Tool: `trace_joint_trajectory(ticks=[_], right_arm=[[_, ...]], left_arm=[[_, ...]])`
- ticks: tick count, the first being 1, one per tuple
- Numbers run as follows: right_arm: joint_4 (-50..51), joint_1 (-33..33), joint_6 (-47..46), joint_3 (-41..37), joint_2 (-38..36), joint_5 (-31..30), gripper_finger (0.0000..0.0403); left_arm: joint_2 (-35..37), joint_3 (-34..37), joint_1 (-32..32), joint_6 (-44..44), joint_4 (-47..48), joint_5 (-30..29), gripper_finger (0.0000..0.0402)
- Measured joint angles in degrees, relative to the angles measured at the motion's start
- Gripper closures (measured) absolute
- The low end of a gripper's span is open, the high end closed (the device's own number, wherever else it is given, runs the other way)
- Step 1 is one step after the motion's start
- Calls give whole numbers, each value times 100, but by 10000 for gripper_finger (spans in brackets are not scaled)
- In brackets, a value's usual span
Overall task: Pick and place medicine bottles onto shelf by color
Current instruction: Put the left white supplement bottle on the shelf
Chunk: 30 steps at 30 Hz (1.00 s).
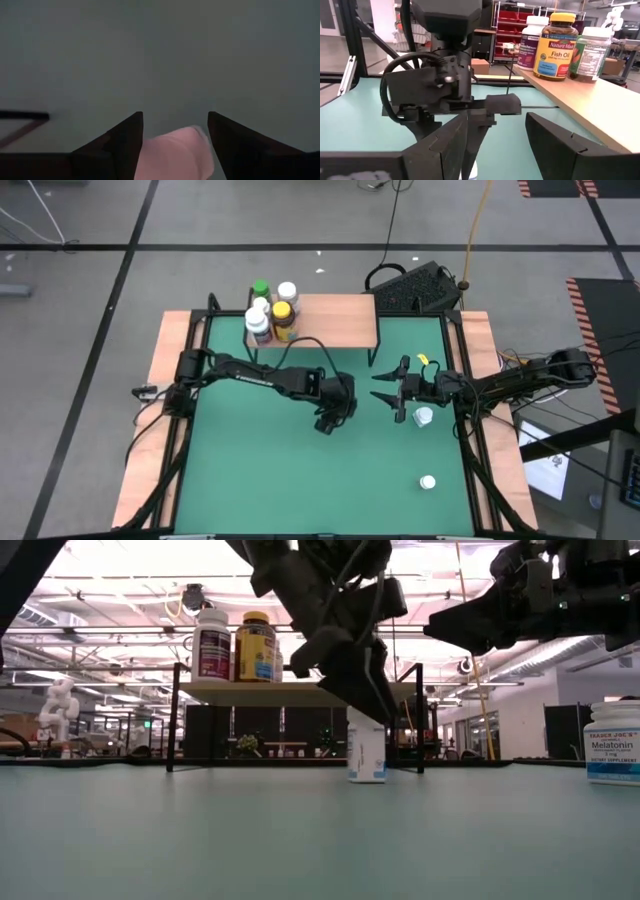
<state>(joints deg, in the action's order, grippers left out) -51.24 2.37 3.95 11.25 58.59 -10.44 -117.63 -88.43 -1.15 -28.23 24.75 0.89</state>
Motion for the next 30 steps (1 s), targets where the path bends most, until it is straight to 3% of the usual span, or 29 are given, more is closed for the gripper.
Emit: trace_joint_trajectory(ticks=[6, 9, 17, 23, 30], right_arm=[[15, 0, -4, 0, 0, 2, 204], [15, 0, -4, 0, 0, 0, 204], [-55, -2, -7, 0, 0, 0, 204], [-31, -2, 4, 0, 0, 0, 204], [28, 0, 15, -2, 0, 0, 204]], left_arm=[[31, 6, 0, 1515, -83, -87, 176], [33, 6, 0, 1807, -27, -151, 176], [382, -5, -22, 1308, 351, -153, 176], [767, -29, -14, -46, 488, -146, 175], [683, -27, 59, -660, 671, -22, 134]])
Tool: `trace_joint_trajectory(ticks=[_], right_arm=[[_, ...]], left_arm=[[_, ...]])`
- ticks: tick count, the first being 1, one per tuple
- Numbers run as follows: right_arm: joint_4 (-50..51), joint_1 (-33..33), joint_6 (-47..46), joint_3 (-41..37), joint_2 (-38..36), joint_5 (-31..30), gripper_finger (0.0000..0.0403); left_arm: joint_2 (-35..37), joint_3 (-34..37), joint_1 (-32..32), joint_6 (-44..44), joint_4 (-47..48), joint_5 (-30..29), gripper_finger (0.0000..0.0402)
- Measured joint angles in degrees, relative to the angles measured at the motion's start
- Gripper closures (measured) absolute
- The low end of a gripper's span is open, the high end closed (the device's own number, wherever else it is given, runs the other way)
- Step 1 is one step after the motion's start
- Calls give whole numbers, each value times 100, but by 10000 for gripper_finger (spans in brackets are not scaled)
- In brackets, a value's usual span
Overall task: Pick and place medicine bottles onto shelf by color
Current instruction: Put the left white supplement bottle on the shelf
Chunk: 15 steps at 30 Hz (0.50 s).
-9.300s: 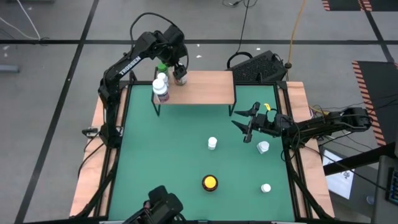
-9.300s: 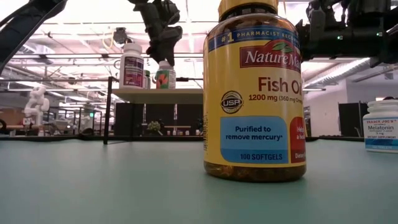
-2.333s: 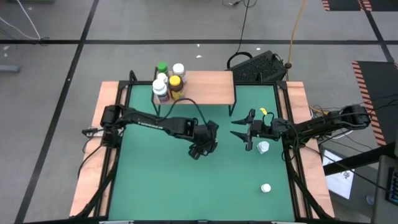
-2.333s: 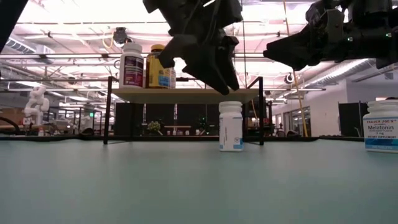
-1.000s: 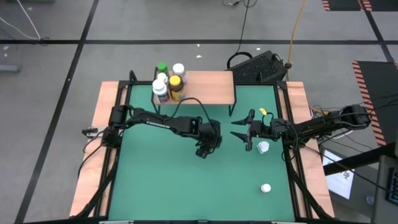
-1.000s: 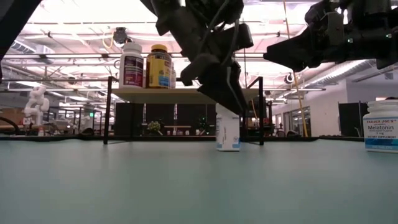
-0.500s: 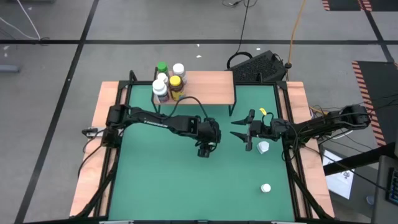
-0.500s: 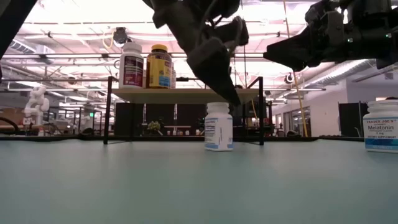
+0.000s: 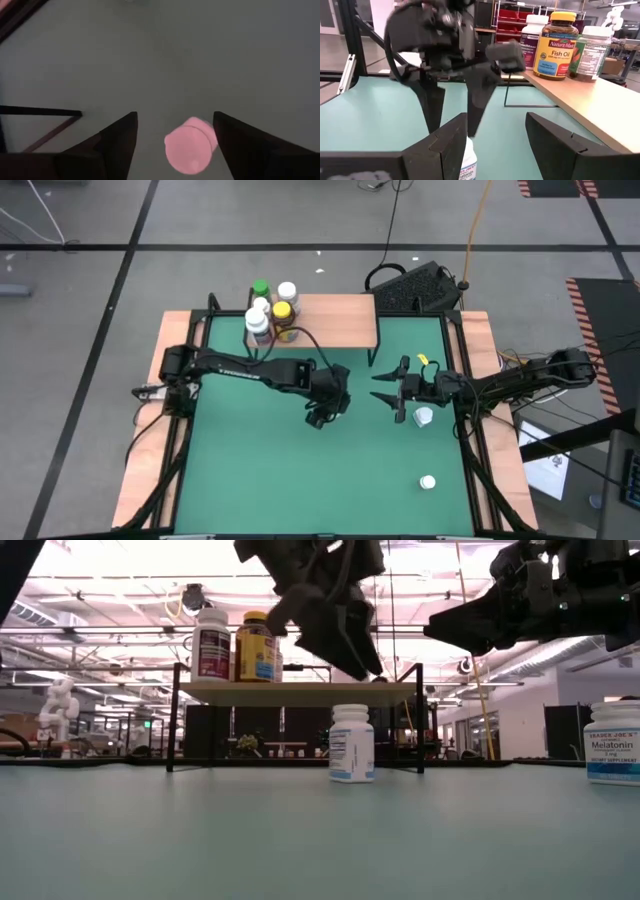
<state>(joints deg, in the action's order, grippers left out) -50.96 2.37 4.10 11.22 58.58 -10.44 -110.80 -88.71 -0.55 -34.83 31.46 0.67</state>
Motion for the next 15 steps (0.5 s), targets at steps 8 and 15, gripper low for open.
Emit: trace_joint_trajectory(ticks=[8, 15], right_arm=[[2, 0, 2, 0, -2, 0, 204], [5, -1, 2, 0, 0, 0, 204]], left_arm=[[-371, 0, 138, -49, 288, 148, 122], [-433, 0, 247, -109, 617, 185, 142]])
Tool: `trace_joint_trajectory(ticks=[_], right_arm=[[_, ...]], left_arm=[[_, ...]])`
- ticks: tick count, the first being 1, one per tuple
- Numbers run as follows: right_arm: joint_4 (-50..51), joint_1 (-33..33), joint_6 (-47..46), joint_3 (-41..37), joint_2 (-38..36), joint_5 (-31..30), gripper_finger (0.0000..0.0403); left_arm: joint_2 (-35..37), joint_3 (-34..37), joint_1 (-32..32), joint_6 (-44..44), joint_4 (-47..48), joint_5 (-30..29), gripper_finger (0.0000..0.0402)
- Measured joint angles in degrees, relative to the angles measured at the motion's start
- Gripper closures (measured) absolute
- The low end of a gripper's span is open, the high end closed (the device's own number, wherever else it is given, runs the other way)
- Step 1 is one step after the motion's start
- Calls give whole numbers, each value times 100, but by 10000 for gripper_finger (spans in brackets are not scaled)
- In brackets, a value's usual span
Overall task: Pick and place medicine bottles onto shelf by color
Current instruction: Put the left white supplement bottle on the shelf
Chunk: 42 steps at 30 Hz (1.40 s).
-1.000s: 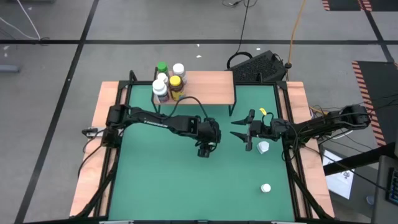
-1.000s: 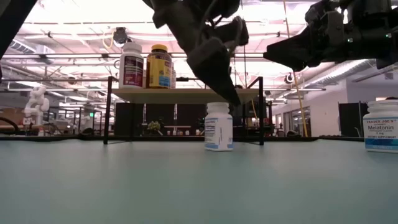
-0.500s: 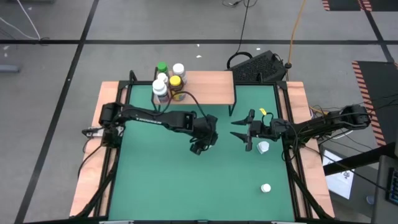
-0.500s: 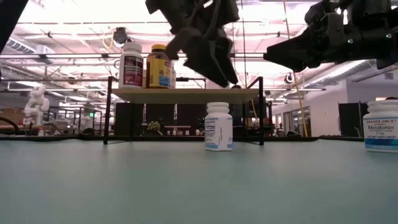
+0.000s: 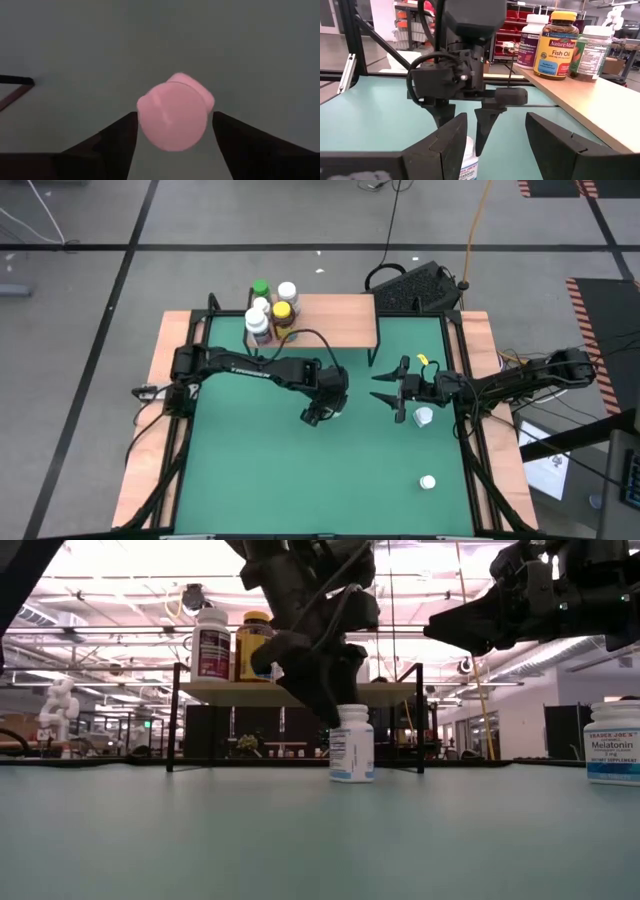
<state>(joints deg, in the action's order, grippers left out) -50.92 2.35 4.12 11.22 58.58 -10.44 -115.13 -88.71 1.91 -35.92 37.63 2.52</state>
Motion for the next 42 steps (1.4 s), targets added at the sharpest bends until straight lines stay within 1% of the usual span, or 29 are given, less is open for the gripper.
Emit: trace_joint_trajectory(ticks=[6, 12, 16, 24, 30, 33, 38, 40, 42], right_arm=[[-3, 1, 0, 0, -2, 0, 204], [-2, 0, 0, 0, -2, 0, 204], [-2, 2, 0, 0, -1, 0, 204], [3, 1, 0, 0, 1, 0, 204], [2, -1, 0, 0, -1, -3, 204], [0, -1, -9, 0, -2, -9, 204], [-13, -1, -18, -2, -2, -15, 204], [-33, -1, -17, -4, -2, -19, 204], [-50, -1, -13, -4, 0, -22, 204]], left_arm=[[0, 0, 35, 136, -131, 2, 164], [0, 0, 15, 241, -180, 337, 202], [0, 0, 11, 686, -234, 398, 217], [0, 0, 9, 2227, -536, 348, 208], [1, 0, 0, 2937, -530, 346, 225], [85, 0, 0, 3174, -471, 345, 227], [521, -3, 16, 3397, -403, 329, 217], [745, -129, 47, 3460, -212, 140, 216], [923, -432, 116, 3445, 16, -196, 217]])
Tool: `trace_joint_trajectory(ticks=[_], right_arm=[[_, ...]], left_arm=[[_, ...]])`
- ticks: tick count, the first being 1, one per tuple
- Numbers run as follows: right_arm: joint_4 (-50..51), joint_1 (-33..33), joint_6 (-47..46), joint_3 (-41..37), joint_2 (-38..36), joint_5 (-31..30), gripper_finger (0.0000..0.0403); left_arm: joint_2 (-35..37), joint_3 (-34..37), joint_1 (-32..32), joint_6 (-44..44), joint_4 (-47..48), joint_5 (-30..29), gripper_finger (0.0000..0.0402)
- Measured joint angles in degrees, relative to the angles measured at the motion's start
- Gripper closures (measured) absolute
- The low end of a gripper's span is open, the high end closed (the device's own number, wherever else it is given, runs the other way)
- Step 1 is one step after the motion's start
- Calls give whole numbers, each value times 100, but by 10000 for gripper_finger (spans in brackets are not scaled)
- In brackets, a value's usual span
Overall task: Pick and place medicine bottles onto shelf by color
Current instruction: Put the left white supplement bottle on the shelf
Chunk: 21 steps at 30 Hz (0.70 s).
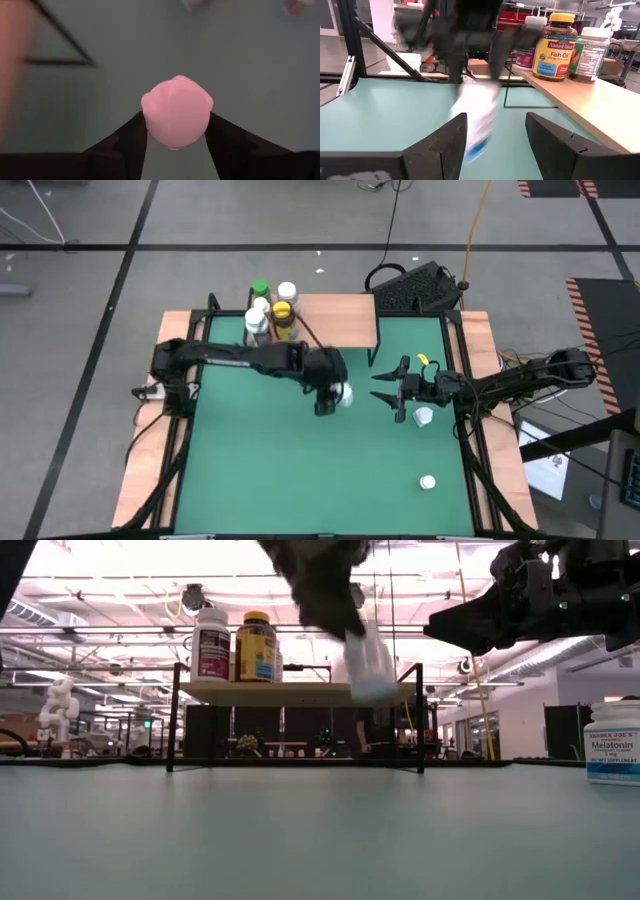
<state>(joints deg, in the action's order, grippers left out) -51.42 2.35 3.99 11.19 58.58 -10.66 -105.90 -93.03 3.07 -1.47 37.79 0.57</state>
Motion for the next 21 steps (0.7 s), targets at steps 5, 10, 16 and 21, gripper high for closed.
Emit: trace_joint_trajectory(ticks=[5, 10, 16, 21], right_arm=[[-40, 0, 13, -1, 1, 0, 204], [-45, 0, -8, 0, 0, 12, 204], [1, 0, -20, -1, 1, 15, 204], [28, 0, -11, -1, 1, 16, 204]], left_arm=[[114, -1128, 426, -108, 931, -519, 228], [74, -2091, 1073, -274, 1315, -526, 220], [64, -2398, 1923, -649, 1358, -528, 222], [38, -2301, 2483, -858, 1439, -510, 223]])
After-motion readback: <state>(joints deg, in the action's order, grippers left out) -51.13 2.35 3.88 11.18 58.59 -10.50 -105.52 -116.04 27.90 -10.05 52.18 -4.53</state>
